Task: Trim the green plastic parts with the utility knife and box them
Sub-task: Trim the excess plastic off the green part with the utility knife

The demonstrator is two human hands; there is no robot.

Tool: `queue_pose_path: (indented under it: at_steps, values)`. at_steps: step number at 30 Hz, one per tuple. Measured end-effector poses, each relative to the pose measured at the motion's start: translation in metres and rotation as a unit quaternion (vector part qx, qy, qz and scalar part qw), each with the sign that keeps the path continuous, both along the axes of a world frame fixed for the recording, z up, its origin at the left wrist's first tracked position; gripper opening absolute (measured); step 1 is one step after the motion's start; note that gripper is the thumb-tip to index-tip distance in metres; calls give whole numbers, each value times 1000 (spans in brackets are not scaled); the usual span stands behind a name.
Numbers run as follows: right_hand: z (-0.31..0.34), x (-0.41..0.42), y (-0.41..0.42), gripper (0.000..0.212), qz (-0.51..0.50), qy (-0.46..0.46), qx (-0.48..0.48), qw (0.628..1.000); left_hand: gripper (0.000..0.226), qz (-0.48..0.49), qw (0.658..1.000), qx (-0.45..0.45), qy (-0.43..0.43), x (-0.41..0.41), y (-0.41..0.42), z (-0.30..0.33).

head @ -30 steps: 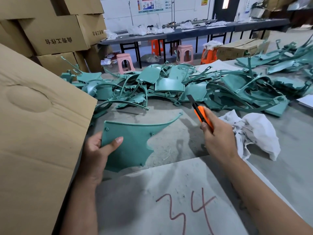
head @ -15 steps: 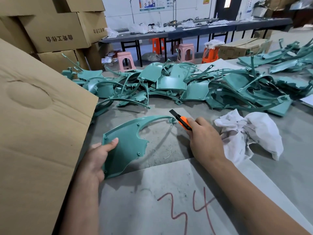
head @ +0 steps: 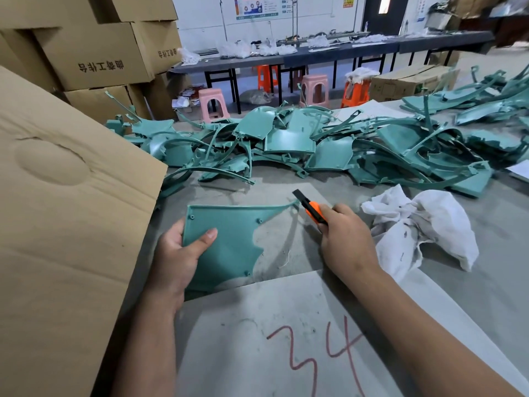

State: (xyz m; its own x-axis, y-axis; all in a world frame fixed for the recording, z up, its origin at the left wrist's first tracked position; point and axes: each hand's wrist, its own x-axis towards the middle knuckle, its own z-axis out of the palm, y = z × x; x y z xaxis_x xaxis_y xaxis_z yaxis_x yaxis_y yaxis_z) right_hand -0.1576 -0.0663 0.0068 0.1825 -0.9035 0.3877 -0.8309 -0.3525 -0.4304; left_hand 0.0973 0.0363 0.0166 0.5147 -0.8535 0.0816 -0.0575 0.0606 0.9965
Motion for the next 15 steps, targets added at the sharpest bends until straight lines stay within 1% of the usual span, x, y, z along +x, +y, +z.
queue_pose_path:
  at_steps: [1,3,5,7,8,9,11,13,15]
  values:
    - [0,0,1,24,0,1,2,1000,18,3,1000,-17,-22,-3,-3,0]
    - [1,3,10,24,27,-22,-32,999,18,24,996,-50,-63,-9,-7,0]
    - [5,5,18,28,95,-62,-58,992,20,52,992,-65,-98,-11,-10,0]
    - [7,5,22,34,188,-86,-69,976,19,85,986,-65,-129,-11,-12,-2]
    - [8,5,23,35,215,-95,-76,969,19,93,984,-66,-136,-12,-12,-2]
    - [8,6,23,37,219,-109,-85,966,19,97,983,-68,-142,-12,-12,-3]
    - [5,7,19,41,165,-137,-106,971,20,93,981,-77,-153,-16,-14,-3]
    - [3,10,16,40,95,-127,-104,982,16,80,979,-91,-162,-23,-18,-3]
    - [1,15,16,38,83,-105,-83,987,14,81,972,-100,-197,-34,-20,-3]
